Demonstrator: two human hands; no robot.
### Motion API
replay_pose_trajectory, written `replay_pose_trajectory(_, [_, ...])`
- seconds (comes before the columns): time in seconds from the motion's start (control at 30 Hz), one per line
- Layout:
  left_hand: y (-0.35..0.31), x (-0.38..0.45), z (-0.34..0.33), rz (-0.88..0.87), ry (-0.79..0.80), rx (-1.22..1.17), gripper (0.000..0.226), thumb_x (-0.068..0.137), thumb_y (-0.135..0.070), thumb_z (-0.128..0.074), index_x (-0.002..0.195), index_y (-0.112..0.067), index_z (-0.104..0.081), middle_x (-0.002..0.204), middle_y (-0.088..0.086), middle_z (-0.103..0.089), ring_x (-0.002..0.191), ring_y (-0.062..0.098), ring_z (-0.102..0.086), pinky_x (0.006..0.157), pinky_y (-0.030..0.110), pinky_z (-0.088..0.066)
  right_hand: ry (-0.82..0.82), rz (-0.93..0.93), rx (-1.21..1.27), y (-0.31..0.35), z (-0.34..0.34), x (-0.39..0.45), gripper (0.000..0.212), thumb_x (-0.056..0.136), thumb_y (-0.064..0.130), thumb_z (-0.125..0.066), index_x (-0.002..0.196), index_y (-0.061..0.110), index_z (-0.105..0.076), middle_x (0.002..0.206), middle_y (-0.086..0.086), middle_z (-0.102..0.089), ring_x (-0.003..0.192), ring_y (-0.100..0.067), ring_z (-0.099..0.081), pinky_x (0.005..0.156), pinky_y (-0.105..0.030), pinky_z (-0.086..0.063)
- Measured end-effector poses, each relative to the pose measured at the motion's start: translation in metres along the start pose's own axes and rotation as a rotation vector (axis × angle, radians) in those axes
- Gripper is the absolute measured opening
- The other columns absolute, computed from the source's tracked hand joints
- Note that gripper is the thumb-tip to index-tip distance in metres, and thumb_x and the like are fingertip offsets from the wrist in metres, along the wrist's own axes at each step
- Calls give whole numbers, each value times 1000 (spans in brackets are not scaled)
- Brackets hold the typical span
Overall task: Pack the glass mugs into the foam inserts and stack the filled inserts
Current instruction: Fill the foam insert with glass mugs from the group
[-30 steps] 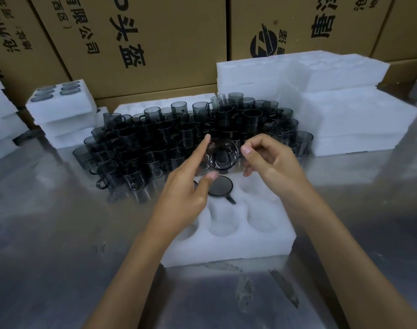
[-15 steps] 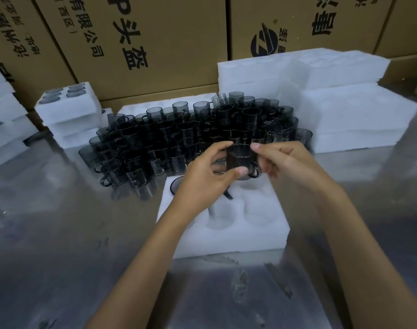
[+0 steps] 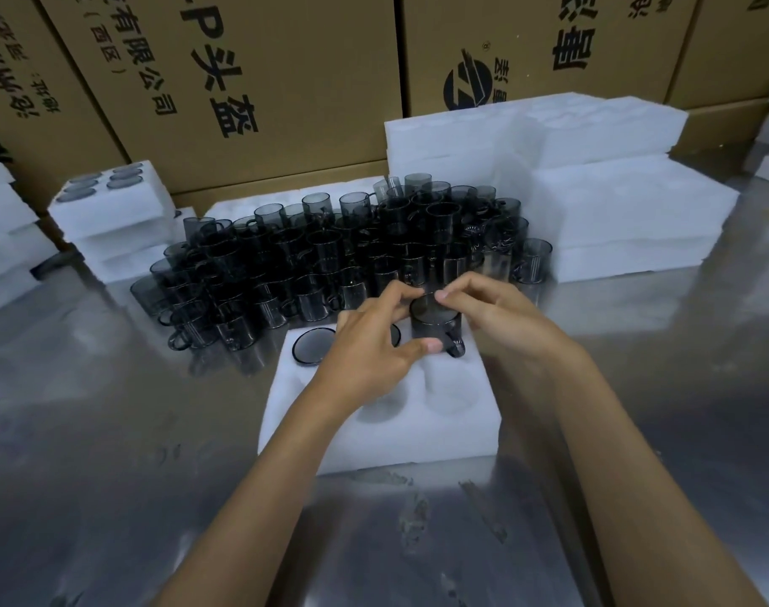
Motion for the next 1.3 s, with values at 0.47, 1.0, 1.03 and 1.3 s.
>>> replay_pose_trajectory(0.47, [1, 2, 2, 10, -50, -27, 28, 98, -44, -55, 119, -29, -65, 110, -16, -69, 122, 9, -51, 112, 44, -34, 164, -149, 176, -23, 0, -1, 26, 84, 54, -71, 80, 28, -69, 81, 7, -72, 74, -7, -68, 66, -18, -49])
replay_pose_trajectory(1.0, [12, 5, -5, 98, 21, 183, 36, 88, -56, -62, 121, -40, -59, 132, -6, -53, 128, 20, -37, 98, 29, -26, 100, -152, 119, -27, 1, 0, 12, 89, 26, -71, 100, 29, -75, 100, -3, -77, 94, -20, -73, 85, -33, -56])
replay_pose_trajectory(1.03, [12, 5, -5, 90, 17, 191, 36, 89, -56, -61, 121, -40, -59, 131, -6, -53, 127, 20, -37, 97, 30, -26, 92, -159, 117, -28, 1, 1, 11, 90, 25, -70, 98, 28, -76, 100, -3, -77, 95, -19, -73, 87, -33, -56])
replay_pose_trajectory(1.3, [10, 7, -3, 15, -59, 82, 29, 90, -41, -66, 117, -34, -61, 116, -12, -59, 119, 8, -46, 90, 24, -36, 12, -227, 370, -25, -15, 4, 16, 87, 15, -65, 95, 18, -79, 101, -10, -76, 96, -25, -68, 97, -42, -50])
Point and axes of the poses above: each hand's wrist, its own x-axis towards the middle knuckle, its own z-axis out of the back of the hand, y = z × x, the point moved 4 cm from there along x, towards the middle knuckle
